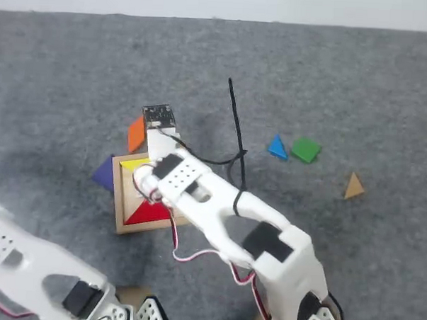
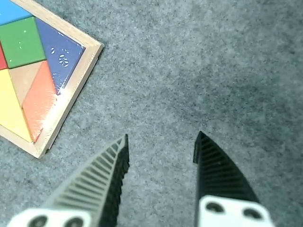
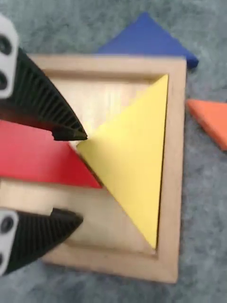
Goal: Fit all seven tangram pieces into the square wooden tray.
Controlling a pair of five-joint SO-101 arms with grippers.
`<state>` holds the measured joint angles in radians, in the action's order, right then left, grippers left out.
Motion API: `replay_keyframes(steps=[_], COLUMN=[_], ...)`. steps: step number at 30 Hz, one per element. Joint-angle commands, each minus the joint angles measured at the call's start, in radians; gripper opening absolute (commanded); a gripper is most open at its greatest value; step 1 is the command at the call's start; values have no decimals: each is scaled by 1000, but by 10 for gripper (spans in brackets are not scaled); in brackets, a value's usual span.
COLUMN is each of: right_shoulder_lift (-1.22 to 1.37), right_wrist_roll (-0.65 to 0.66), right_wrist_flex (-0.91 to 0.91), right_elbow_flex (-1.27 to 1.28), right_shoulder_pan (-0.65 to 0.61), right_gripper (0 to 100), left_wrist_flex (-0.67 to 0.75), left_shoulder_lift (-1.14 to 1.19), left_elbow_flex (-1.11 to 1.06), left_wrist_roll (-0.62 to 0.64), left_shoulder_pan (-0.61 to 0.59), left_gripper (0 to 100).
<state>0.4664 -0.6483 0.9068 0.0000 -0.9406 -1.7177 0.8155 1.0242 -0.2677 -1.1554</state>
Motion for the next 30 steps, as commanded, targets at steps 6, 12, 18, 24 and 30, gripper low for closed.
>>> replay_keyframes(steps=[6, 12, 18, 24, 30], right_shoulder_lift=[-8, -8, -22, -44, -99], right_wrist_roll=[103, 104, 124, 163, 216], right_wrist_flex=[131, 133, 104, 61, 61], right_elbow_flex=[-141, -141, -140, -141, -141], right_shoulder_pan=[-76, -117, -122, -136, -163], right_gripper=[91, 90, 90, 90, 90], left_wrist_flex=[-35, -35, -35, -35, -34], left_shoulder_lift=[-21, -21, -21, -21, -21], left_elbow_flex=[41, 41, 41, 41, 41], left_wrist_roll=[-15, -15, -15, -15, -15], left_shoulder_pan=[-5, -11, -11, -11, -6], left_gripper=[220, 220, 220, 220, 220])
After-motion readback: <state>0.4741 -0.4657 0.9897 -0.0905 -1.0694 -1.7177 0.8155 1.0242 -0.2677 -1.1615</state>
